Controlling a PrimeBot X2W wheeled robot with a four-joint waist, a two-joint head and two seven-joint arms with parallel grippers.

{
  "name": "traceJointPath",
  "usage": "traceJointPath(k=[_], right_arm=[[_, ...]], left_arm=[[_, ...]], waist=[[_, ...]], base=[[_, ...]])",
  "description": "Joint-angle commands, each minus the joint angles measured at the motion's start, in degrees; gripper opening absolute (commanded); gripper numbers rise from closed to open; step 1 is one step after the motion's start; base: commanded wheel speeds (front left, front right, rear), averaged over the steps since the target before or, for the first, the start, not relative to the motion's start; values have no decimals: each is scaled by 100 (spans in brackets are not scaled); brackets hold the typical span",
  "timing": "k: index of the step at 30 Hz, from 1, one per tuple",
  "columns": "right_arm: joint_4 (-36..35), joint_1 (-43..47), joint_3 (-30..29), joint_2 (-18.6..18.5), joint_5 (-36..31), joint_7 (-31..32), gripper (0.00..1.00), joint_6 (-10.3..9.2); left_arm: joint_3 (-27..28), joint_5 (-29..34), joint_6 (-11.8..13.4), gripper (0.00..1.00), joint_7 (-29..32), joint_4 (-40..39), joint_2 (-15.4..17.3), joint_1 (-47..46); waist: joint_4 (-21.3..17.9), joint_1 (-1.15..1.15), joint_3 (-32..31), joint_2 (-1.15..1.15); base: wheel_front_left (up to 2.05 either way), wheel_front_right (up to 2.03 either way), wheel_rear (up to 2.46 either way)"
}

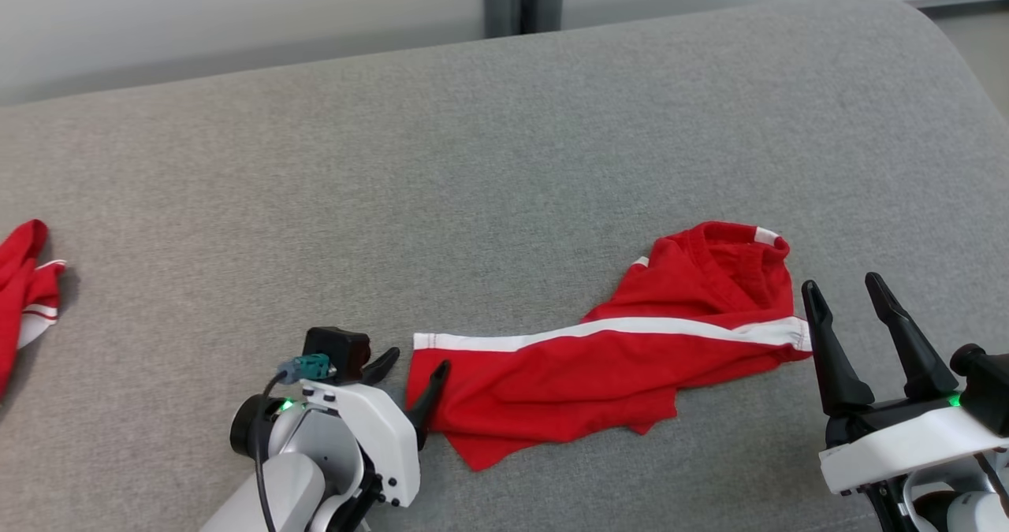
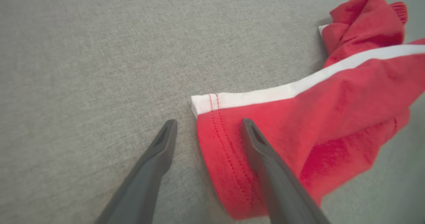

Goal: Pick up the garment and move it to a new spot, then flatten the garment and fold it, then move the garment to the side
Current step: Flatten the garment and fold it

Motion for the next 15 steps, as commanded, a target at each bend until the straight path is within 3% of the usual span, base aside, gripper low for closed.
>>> traceJointPath(k=[1, 2, 3, 4, 8, 15], right_arm=[[20, -59, -32, 16, 46, -60, 100, -1], [30, -62, -42, 22, 51, -83, 100, -1], [42, -67, -64, 28, 50, -100, 100, -1], [61, -71, -85, 33, 48, -106, 100, -1], [98, -97, -150, 52, 56, -155, 100, -1], [118, -176, -217, 69, 111, -200, 100, -1]], left_arm=[[42, -69, -46, 100, 41, 130, -23, -136], [30, -74, -81, 100, 66, 204, -31, -175], [10, -108, -144, 78, 99, 265, -39, -195], [-15, -138, -200, 0, 119, 304, -55, -207], [-78, -61, -317, 0, 78, 302, -18, -326], [200, 133, -162, 0, -464, 62, 164, -756]], waist=[[-105, 0, 100, 0], [-124, 0, 121, 0], [-136, 0, 136, 0], [-144, 0, 146, 0], [-158, 0, 174, 0], [-149, 0, 163, 0]], base=[[0, 0, 0], [0, 0, 0], [0, 0, 0], [0, 0, 0], [0, 0, 0], [0, 0, 0]])
